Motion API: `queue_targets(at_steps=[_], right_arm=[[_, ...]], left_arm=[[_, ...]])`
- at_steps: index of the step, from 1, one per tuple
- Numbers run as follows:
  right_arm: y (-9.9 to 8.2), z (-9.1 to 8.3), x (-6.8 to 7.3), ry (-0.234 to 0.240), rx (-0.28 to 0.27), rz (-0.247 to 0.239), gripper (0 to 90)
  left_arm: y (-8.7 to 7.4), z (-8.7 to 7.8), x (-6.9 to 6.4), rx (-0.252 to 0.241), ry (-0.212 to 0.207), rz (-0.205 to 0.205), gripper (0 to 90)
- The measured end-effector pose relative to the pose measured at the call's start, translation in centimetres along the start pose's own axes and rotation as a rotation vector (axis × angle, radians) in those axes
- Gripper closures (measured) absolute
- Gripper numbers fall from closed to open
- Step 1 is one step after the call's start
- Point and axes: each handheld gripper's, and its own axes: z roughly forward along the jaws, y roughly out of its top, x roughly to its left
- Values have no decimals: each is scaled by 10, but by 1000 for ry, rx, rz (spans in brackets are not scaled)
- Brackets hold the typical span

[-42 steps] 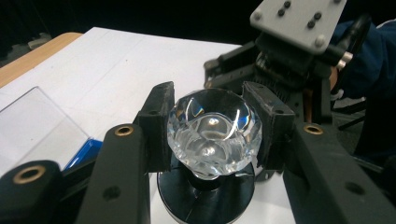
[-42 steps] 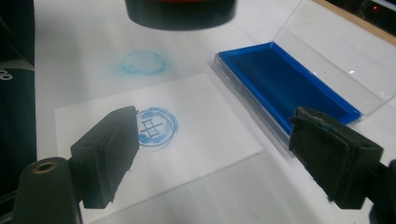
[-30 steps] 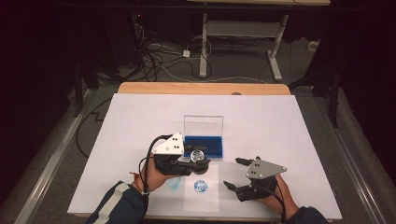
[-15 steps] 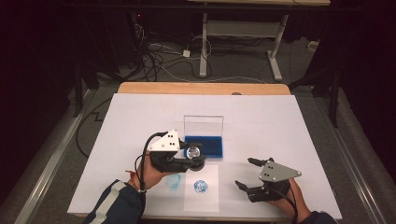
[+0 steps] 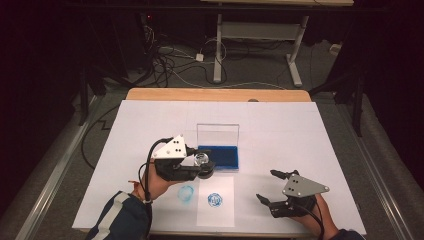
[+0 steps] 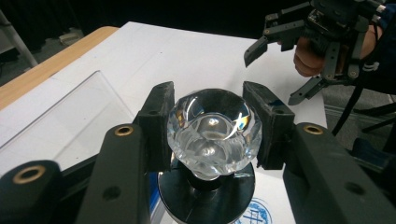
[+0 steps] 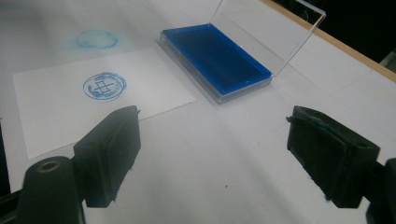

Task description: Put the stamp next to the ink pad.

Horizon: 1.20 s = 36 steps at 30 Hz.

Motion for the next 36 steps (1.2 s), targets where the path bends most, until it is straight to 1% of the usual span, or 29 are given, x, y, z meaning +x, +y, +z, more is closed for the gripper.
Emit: queue_targets(at_steps=[3,10,13,14,16,18,20,21,22,23,24,26,28,29,31,33,35,36], right_arm=[[-1,1,0,0,6,-5,174],[0,-1,-1,-3,-6,-4,177],[-2,-1,0,2,1,-5,177],[-3,-1,0,0,5,-11,177],[-3,-2,0,-1,4,-4,177],[-2,-2,0,-1,-1,-5,178],[-3,-2,2,2,7,-10,179],[-3,-1,2,4,10,-14,178],[-3,-1,2,6,10,-16,178],[-3,-1,2,6,11,-18,179],[-3,-1,3,6,12,-19,178],[-3,-1,3,11,12,-18,179],[-3,-1,3,12,14,-21,179],[-3,-1,3,14,15,-21,180],[-4,0,4,15,17,-23,179],[-4,0,3,19,17,-20,185],[-4,1,3,22,16,-19,188],[-4,1,4,23,18,-23,188]], left_arm=[[-1,-3,3,2,10,-2,539],[-6,-12,14,0,46,-20,539],[-8,-14,20,11,67,-21,539],[-10,-15,23,20,81,-21,539],[-15,-16,28,23,83,-41,539],[-19,-16,33,43,101,-46,539],[-24,-17,38,47,91,-57,539],[-26,-17,40,57,99,-60,539],[-28,-17,43,64,117,-65,538],[-31,-17,45,61,110,-78,539],[-33,-16,47,64,109,-83,538],[-36,-14,50,88,129,-81,539],[-40,-11,54,109,131,-77,538],[-42,-9,56,119,141,-82,538],[-45,-5,62,120,138,-96,538],[-47,1,67,140,160,-99,538],[-51,6,72,147,155,-115,538],[-53,9,73,161,164,-115,538]])
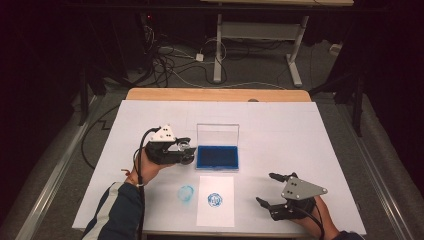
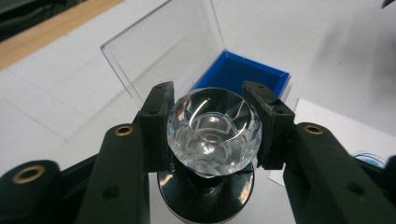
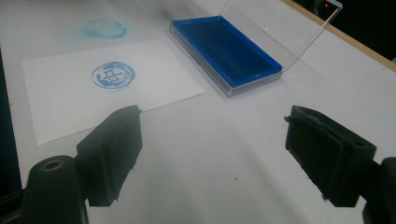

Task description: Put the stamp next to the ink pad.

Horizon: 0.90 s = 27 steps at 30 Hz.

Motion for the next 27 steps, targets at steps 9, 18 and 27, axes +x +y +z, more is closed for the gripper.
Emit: queue_targets(at_steps=[9,18,27], right_arm=[[-2,2,0,6,13,-3,189],[-2,1,0,0,15,-7,189],[-2,2,1,6,23,-9,193]], left_arm=[[-9,16,11,32,26,-28,537],[-13,30,9,83,31,-17,535],[-14,33,9,94,43,-29,519]])
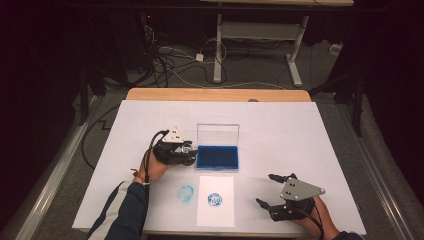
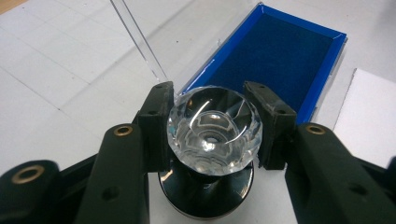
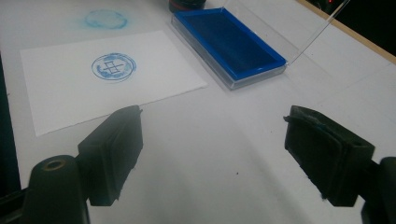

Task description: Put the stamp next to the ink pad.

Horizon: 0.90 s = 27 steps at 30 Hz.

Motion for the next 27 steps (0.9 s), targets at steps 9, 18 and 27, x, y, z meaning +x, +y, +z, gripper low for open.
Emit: queue_targets(at_steps=[9,18,27], right_arm=[[1,0,0,-2,-6,-2,193],[2,-2,1,-20,-15,-12,192],[3,-4,1,-33,-25,-20,191]], left_arm=[[6,-12,-6,-44,45,42,376],[12,-43,-20,-170,157,89,296],[16,-59,-40,-183,156,163,260]])
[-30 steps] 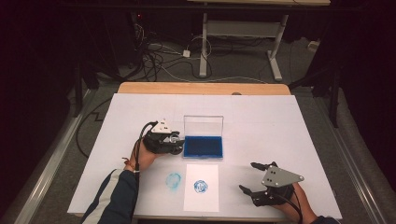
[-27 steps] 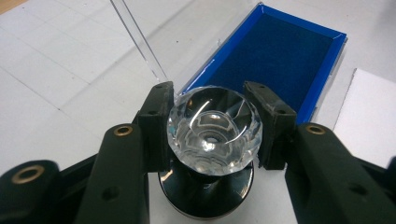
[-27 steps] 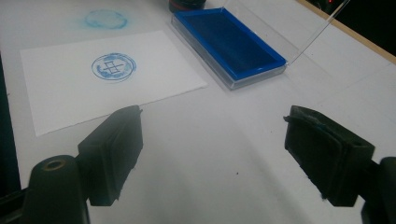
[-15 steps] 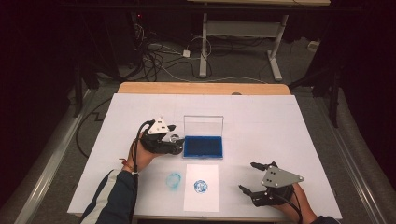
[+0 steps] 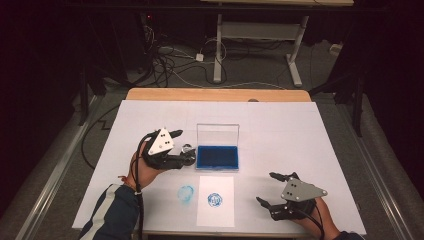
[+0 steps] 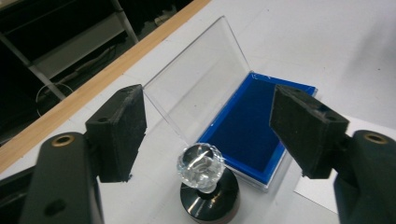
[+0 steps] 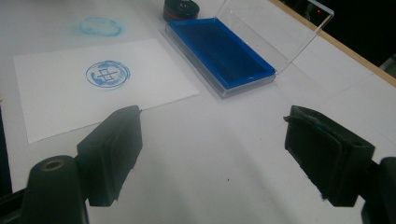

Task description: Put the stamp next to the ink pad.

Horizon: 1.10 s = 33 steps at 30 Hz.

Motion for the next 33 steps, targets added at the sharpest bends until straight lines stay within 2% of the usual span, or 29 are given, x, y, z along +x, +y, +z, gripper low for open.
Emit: queue_targets(at_steps=[7,9,10,14,17,20,22,25,28,30,32,33], right_arm=[[1,-2,1,-8,-15,-6,188],[1,-3,1,-13,-18,-7,188],[1,-3,1,-13,-19,-7,188],[0,-4,0,-20,-22,-8,187],[0,-4,0,-26,-27,-4,186],[-1,-4,-1,-33,-28,-1,183],[-1,-4,-1,-37,-31,2,179],[-2,-5,-1,-42,-31,9,179],[-3,-6,-1,-45,-27,6,179],[-3,-5,0,-46,-30,2,179],[-3,-4,0,-43,-29,-1,179],[-2,-4,0,-44,-28,-4,179]], left_arm=[[2,0,-11,0,-16,30,255],[2,-2,-15,6,6,46,197],[2,-3,-16,6,4,56,197],[0,-8,-22,-19,-2,46,197],[-2,-10,-28,-23,7,65,196],[-6,-10,-33,-20,9,84,196],[-11,-11,-34,-30,4,76,196],[-20,-11,-35,-10,9,81,196],[-30,-15,-37,0,21,71,196],[-36,-19,-39,8,49,78,196],[-43,-24,-39,18,50,74,196],[-46,-26,-40,21,66,78,196]])
